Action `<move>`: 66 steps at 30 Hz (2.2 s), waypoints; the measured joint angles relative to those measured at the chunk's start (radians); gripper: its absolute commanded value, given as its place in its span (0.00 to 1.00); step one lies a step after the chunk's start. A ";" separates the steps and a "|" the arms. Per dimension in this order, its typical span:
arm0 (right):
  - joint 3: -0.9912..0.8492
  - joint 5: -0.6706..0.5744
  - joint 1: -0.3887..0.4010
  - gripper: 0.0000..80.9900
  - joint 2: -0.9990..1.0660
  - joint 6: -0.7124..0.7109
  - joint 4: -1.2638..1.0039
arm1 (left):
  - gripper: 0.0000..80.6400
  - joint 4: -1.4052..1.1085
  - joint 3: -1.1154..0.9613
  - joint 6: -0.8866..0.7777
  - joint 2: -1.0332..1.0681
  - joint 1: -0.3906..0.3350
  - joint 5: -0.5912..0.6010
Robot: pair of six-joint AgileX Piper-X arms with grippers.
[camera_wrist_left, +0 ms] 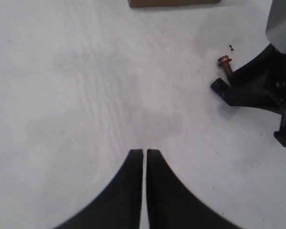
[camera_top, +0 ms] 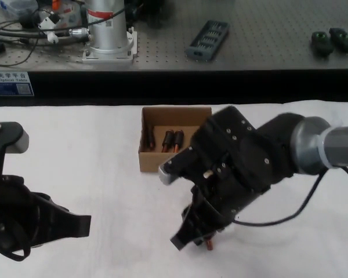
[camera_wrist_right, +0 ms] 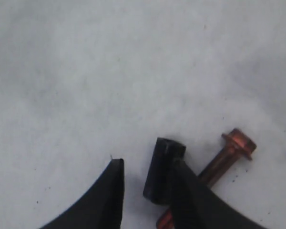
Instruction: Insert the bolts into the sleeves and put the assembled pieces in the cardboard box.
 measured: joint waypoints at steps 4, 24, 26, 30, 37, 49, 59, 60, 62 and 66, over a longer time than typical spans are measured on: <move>-0.039 0.005 0.002 0.31 0.002 -0.007 -0.004 | 0.03 0.026 0.000 0.000 0.000 0.000 0.000; -0.043 0.044 0.008 0.31 0.079 -0.007 0.030 | 0.03 0.063 0.000 -0.001 0.000 0.000 0.000; -0.043 0.044 0.008 0.30 0.079 -0.007 0.030 | 0.03 0.063 0.000 -0.001 0.000 0.000 0.000; -0.043 0.057 0.008 0.13 0.079 -0.007 0.032 | 0.03 0.065 0.000 -0.001 0.000 0.000 0.000; -0.045 0.059 0.008 0.04 0.073 0.011 0.055 | 0.03 0.068 0.000 -0.001 0.000 0.000 0.027; -0.009 0.116 0.008 0.05 -0.175 0.058 0.092 | 0.48 0.068 0.000 0.001 0.015 0.000 0.130; 0.221 0.209 -0.001 0.05 -0.467 0.094 0.098 | 0.37 -0.084 -0.049 -0.114 0.256 -0.095 0.144; 0.254 0.216 -0.004 0.05 -0.507 0.099 0.098 | 0.37 -0.087 -0.070 -0.117 0.281 -0.110 0.133; 0.310 0.230 -0.006 0.05 -0.588 0.113 0.098 | 0.37 -0.090 -0.093 -0.121 0.302 -0.121 0.125; 0.433 0.238 -0.007 0.05 -0.815 0.182 0.105 | 0.37 -0.099 -0.187 -0.130 0.435 -0.186 0.057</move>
